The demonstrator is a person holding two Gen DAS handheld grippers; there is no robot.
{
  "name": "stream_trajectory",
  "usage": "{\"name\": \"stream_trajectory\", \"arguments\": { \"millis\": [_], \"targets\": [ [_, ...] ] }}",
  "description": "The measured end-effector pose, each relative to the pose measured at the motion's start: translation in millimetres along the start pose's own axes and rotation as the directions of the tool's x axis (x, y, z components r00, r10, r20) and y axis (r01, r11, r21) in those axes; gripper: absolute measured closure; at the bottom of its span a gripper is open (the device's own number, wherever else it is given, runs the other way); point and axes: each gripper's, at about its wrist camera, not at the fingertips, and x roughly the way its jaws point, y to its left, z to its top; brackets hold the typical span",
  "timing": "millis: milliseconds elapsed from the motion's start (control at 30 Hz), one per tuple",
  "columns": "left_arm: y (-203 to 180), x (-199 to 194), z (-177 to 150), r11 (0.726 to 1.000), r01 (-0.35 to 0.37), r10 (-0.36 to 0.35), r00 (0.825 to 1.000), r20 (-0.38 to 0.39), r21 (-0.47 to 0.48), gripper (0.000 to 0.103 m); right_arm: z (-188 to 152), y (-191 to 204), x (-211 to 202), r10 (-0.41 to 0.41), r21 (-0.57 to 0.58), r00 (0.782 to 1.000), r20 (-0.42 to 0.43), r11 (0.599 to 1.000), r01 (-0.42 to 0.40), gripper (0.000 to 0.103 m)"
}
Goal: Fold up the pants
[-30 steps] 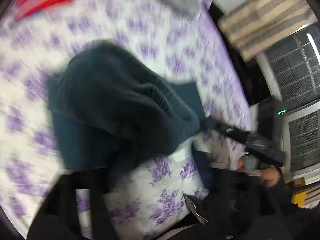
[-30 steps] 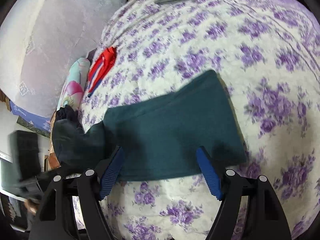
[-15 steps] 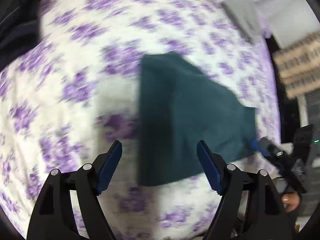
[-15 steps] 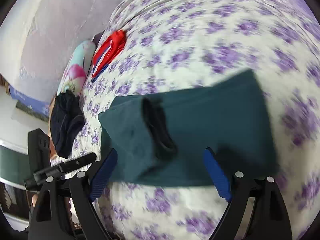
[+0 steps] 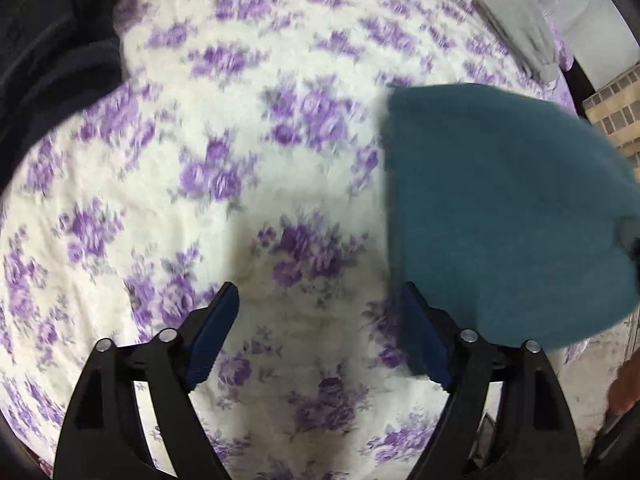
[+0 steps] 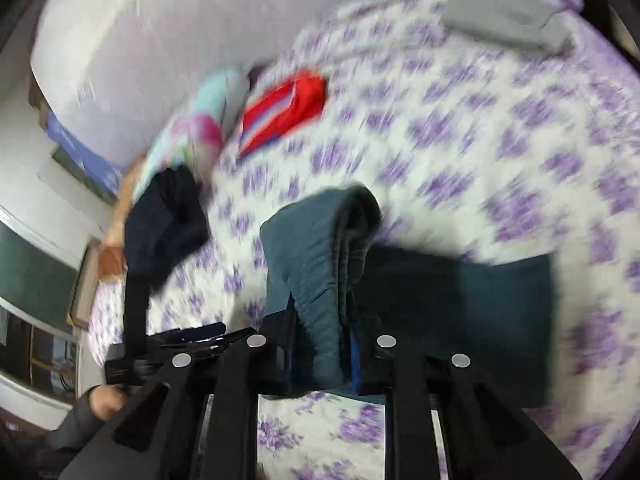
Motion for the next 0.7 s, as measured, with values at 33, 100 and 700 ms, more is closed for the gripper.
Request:
{"name": "stream_trajectory", "arguments": {
  "millis": [33,100,700],
  "targets": [
    [-4.5,-1.8,2.8,1.0,-0.003,0.003,1.0,0.012,0.014,0.019,-2.1,-11.7,-8.1,-0.018,0.016,1.0,0.007,1.0,0.018,0.083],
    [-14.6,3.6,6.8,0.999,-0.013,0.013,1.0,0.009,0.035,0.018,-12.3,-50.4,-14.9,-0.084,0.074,0.996,-0.016,0.994,0.085,0.083],
    [-91.7,36.3,49.5,0.962,-0.145,0.144,0.989,0.021,0.231,0.018,-2.2,-94.1,11.0,-0.215,0.063,0.977,0.016,0.975,0.213,0.077]
  ]
}}
